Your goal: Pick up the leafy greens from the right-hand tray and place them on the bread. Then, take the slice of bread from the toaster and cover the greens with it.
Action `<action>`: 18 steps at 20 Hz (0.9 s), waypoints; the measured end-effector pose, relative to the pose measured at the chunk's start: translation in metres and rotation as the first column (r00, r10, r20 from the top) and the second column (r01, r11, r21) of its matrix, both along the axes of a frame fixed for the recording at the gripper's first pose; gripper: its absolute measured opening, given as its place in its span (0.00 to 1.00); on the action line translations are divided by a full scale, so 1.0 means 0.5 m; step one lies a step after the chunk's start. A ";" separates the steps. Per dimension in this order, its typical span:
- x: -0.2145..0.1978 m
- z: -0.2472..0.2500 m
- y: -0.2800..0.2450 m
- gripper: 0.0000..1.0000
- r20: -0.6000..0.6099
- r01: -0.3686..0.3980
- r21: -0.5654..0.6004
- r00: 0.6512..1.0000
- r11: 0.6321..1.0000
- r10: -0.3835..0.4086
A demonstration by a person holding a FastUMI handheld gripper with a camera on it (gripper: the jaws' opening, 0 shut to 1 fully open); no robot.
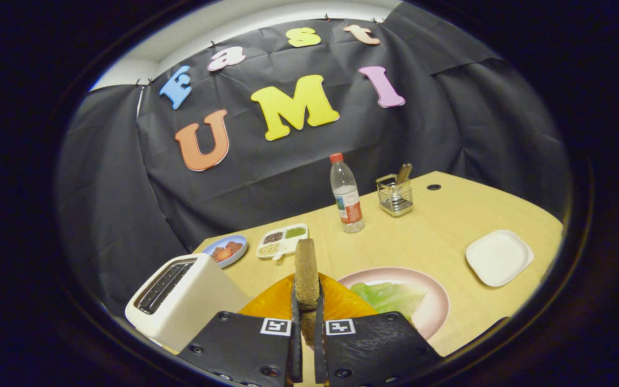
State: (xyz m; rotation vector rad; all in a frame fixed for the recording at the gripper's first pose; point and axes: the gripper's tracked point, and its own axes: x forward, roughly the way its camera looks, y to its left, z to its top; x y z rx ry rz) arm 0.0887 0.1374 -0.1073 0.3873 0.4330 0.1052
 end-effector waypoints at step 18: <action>-0.019 -0.108 -0.205 0.69 -0.076 0.107 -0.028 0.991 0.994 -0.109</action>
